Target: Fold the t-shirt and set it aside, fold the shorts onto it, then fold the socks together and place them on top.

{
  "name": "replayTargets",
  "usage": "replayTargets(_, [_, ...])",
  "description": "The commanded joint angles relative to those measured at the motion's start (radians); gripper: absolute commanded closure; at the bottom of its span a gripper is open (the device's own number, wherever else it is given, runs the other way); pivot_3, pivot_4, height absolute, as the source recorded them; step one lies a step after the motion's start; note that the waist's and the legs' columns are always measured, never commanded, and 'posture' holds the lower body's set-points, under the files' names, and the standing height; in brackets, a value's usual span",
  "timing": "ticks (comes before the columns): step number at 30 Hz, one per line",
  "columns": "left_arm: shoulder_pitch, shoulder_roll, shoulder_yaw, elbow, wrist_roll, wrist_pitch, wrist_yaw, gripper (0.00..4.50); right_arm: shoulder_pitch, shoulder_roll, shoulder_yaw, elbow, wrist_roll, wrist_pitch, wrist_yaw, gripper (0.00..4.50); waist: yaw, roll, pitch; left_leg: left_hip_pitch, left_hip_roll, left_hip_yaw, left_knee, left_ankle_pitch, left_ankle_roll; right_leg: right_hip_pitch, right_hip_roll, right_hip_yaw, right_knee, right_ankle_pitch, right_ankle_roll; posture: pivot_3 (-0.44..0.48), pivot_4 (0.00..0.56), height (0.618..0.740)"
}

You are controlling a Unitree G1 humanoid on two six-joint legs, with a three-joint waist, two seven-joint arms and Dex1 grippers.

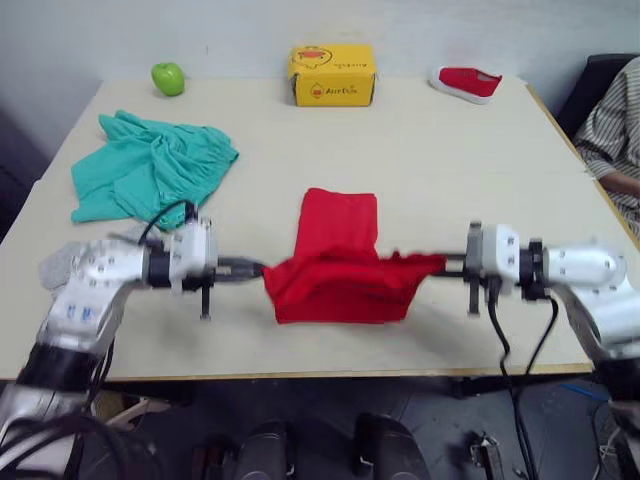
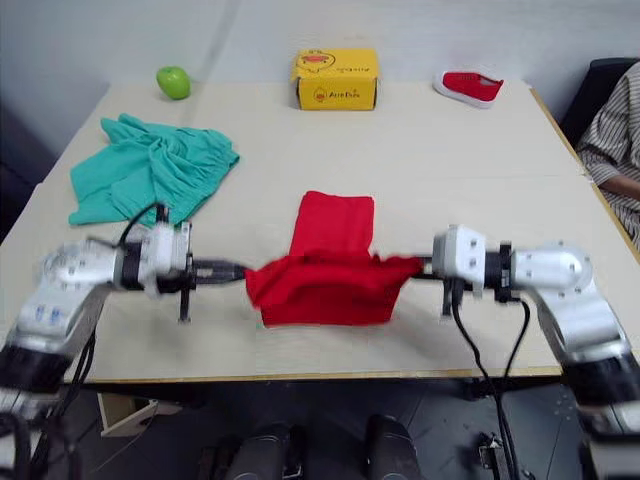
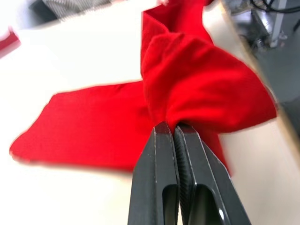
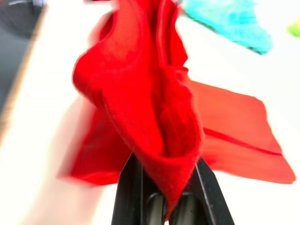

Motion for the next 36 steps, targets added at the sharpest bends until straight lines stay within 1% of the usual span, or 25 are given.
replayTargets(1, [-0.164, -0.064, -0.010, 0.204, 0.053, 0.052, -0.026, 4.47, -0.155, 0.063, 0.018, 0.232, -0.092, -0.062, -0.010, 4.50, -0.002, 0.000, 0.000, -0.003, 0.000, 0.000, 0.001, 0.001, 0.000, -0.002, 0.000, 0.000, 0.000, 0.000, 0.000, 0.000, 0.150, 0.740])
replayTargets(3, [-0.263, -0.118, -0.021, 0.348, 0.106, 0.022, -0.024, 4.47, -0.262, 0.124, 0.045, 0.403, -0.152, -0.122, -0.009, 4.50, -0.003, 0.000, 0.000, -0.006, -0.001, 0.003, 0.001, 0.002, 0.000, -0.006, 0.000, 0.000, 0.001, 0.000, 0.000, 0.000, 0.150, 0.740])
replayTargets(6, [-0.399, -0.197, -0.033, 0.594, 0.201, -0.018, 0.025, 4.47, -0.400, 0.209, 0.085, 0.683, -0.260, -0.230, -0.041, 4.50, -0.008, -0.001, 0.000, -0.011, -0.003, 0.009, 0.000, 0.002, 0.000, -0.012, 0.000, 0.001, 0.002, 0.000, 0.000, 0.000, 0.150, 0.740])
replayTargets(9, [-0.489, -0.252, -0.009, 0.777, 0.253, -0.071, 0.103, 4.47, -0.487, 0.270, 0.088, 0.880, -0.321, -0.322, -0.097, 4.50, -0.024, -0.001, 0.000, -0.015, -0.004, 0.009, -0.001, 0.002, 0.000, -0.016, 0.000, 0.000, 0.001, 0.000, 0.001, 0.000, 0.150, 0.740])
replayTargets(11, [-0.522, -0.277, 0.002, 0.854, 0.284, -0.107, 0.167, 4.47, -0.533, 0.301, 0.083, 0.980, -0.358, -0.361, -0.156, 4.50, -0.029, -0.001, 0.000, -0.019, -0.004, 0.007, -0.001, 0.002, 0.000, -0.018, 0.000, -0.001, 0.001, 0.000, 0.001, 0.000, 0.150, 0.740])
replayTargets(15, [-0.547, -0.319, 0.023, 0.945, 0.324, -0.146, 0.255, 4.47, -0.586, 0.346, 0.067, 1.096, -0.399, -0.392, -0.253, 4.50, -0.035, -0.001, 0.000, -0.021, -0.004, 0.005, 0.000, 0.002, 0.000, -0.019, -0.001, -0.002, 0.002, 0.000, 0.001, 0.000, 0.150, 0.740])
replayTargets(19, [-0.557, -0.343, 0.056, 0.990, 0.340, -0.175, 0.310, 4.47, -0.604, 0.369, 0.068, 1.138, -0.426, -0.393, -0.295, 4.50, -0.044, -0.001, 0.000, -0.021, -0.004, 0.004, 0.002, 0.004, -0.001, -0.019, -0.001, -0.002, 0.004, 0.000, 0.001, 0.000, 0.150, 0.740])
replayTargets(20, [-0.563, -0.352, 0.070, 1.003, 0.336, -0.163, 0.326, 4.47, -0.607, 0.381, 0.066, 1.148, -0.425, -0.362, -0.287, 4.50, -0.047, -0.001, 0.000, -0.021, -0.004, 0.004, 0.002, 0.005, -0.001, -0.019, -0.001, -0.002, 0.004, 0.000, 0.001, 0.000, 0.150, 0.740])
replayTargets(21, [-0.568, -0.361, 0.084, 1.014, 0.332, -0.157, 0.343, 4.47, -0.606, 0.390, 0.068, 1.153, -0.432, -0.373, -0.294, 4.50, -0.050, -0.001, 0.000, -0.021, -0.004, 0.004, 0.002, 0.006, -0.001, -0.019, -0.001, -0.002, 0.005, 0.000, 0.002, 0.000, 0.150, 0.740])
replayTargets(24, [-0.580, -0.379, 0.123, 1.043, 0.331, -0.129, 0.419, 4.47, -0.619, 0.420, 0.035, 1.168, -0.414, -0.343, -0.348, 4.50, -0.053, -0.001, 0.000, -0.021, -0.004, 0.003, 0.002, 0.010, -0.002, -0.019, -0.001, -0.002, 0.008, 0.001, 0.002, 0.000, 0.150, 0.740])
replayTargets(27, [-0.583, -0.392, 0.158, 1.049, 0.328, -0.112, 0.466, 3.85, -0.637, 0.443, -0.017, 1.183, -0.391, -0.269, -0.404, 3.85, -0.053, -0.001, 0.000, -0.021, -0.004, 0.001, 0.002, 0.012, -0.004, -0.019, -0.002, -0.002, 0.010, 0.001, 0.002, 0.000, 0.150, 0.740])
replayTargets(34, [-0.580, -0.395, 0.243, 1.022, 0.301, -0.094, 0.574, 1.59, -0.642, 0.452, -0.112, 1.160, -0.371, -0.187, -0.593, 1.42, -0.054, -0.001, 0.000, -0.021, -0.005, 0.000, 0.001, 0.012, -0.004, -0.019, -0.002, -0.001, 0.010, 0.001, 0.002, 0.000, 0.150, 0.740])
replayTargets(36, [-0.570, -0.391, 0.269, 0.994, 0.283, -0.104, 0.568, 0.97, -0.622, 0.430, -0.134, 1.141, -0.360, -0.194, -0.605, 0.74, -0.054, -0.001, 0.000, -0.021, -0.005, 0.000, 0.001, 0.012, -0.004, -0.019, -0.002, -0.001, 0.010, 0.001, 0.002, 0.000, 0.150, 0.740])
